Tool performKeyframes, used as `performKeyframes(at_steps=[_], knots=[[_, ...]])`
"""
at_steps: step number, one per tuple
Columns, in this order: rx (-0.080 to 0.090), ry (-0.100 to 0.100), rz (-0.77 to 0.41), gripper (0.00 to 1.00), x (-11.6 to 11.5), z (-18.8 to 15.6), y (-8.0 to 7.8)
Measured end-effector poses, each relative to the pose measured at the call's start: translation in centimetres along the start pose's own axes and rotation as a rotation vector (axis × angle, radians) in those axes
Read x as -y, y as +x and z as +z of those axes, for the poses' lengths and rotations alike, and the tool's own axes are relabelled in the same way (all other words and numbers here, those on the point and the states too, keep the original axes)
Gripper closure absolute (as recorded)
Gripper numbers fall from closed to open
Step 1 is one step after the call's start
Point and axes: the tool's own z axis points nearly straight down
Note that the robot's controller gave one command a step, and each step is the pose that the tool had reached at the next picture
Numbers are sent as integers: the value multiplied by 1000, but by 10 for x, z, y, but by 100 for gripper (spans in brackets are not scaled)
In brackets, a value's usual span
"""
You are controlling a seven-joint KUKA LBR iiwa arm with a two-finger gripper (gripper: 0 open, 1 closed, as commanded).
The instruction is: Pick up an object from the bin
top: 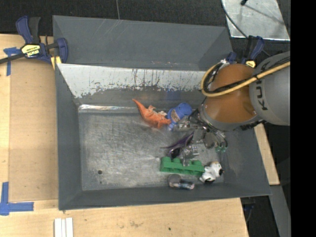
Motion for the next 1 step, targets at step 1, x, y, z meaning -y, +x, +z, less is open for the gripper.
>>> performKeyframes(at_steps=[1], knots=[[-18, -1, -104, 0, -3, 2, -13]])
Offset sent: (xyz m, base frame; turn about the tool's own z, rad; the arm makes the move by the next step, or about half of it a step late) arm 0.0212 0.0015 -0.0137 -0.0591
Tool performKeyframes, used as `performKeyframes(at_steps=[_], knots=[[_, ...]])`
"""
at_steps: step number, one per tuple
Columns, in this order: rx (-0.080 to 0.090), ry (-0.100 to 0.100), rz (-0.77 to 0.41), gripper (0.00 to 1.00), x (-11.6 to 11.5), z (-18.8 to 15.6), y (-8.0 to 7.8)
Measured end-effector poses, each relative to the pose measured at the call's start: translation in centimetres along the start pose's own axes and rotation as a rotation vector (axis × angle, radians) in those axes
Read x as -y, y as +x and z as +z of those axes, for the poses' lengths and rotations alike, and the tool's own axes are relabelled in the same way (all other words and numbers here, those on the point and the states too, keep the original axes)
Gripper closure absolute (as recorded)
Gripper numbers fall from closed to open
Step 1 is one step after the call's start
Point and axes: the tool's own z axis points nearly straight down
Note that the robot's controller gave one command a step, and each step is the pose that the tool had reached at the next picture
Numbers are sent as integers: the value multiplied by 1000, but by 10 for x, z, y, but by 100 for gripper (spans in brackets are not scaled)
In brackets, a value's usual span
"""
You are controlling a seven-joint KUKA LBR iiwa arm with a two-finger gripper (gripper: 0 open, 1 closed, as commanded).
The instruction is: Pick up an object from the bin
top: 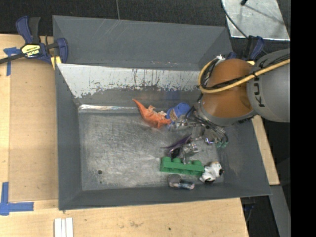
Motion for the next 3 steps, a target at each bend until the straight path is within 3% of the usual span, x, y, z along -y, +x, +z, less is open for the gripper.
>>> performKeyframes(at_steps=[1, 3], knots=[[25, 3, 43, 100, 0, 4, -14], [23, 4, 42, 100, 0, 4, -14]])
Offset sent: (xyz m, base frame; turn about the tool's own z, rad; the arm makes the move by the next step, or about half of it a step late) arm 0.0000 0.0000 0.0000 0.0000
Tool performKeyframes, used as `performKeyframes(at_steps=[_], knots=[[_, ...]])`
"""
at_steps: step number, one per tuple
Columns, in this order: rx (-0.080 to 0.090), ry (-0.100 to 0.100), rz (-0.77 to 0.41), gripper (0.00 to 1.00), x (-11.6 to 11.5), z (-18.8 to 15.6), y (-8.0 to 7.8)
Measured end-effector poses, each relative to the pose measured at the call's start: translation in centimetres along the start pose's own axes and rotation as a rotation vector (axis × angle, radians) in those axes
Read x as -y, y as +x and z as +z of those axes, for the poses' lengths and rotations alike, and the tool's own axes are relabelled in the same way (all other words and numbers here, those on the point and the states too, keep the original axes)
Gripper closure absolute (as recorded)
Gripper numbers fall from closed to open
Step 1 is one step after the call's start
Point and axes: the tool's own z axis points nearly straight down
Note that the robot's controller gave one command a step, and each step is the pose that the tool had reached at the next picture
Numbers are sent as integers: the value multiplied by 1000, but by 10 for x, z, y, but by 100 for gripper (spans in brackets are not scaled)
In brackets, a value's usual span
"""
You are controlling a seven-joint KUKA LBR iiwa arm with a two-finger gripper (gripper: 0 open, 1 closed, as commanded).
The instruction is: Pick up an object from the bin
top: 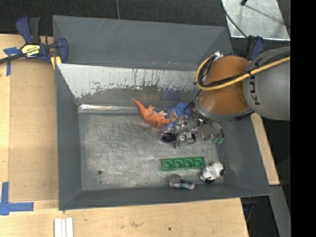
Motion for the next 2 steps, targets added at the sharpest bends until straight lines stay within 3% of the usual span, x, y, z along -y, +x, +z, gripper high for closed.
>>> performKeyframes(at_steps=[2], knots=[[-17, 2, 0, 100, 0, -25, 4]])
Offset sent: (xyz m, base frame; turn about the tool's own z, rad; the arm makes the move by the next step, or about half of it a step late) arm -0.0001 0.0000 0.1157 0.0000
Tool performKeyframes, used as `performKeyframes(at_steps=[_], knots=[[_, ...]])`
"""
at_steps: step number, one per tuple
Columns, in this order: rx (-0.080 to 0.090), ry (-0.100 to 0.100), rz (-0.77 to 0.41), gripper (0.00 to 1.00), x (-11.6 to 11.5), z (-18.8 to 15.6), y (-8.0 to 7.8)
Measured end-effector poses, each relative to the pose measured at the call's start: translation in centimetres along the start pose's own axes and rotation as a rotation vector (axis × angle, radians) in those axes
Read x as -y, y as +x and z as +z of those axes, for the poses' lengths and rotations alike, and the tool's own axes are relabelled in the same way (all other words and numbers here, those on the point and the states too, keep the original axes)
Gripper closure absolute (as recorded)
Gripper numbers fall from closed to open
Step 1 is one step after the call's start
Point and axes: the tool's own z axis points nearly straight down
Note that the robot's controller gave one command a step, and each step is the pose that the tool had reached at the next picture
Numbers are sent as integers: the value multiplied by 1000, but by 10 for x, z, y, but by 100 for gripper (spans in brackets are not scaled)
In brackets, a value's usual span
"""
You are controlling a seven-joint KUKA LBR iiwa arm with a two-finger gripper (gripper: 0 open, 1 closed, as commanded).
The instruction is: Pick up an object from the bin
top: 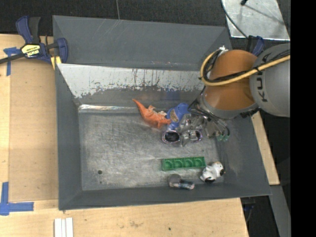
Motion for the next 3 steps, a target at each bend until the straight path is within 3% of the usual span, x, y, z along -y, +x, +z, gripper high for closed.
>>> performKeyframes(at_steps=[3], knots=[[9, 3, 1, 100, 1, -47, -2]])
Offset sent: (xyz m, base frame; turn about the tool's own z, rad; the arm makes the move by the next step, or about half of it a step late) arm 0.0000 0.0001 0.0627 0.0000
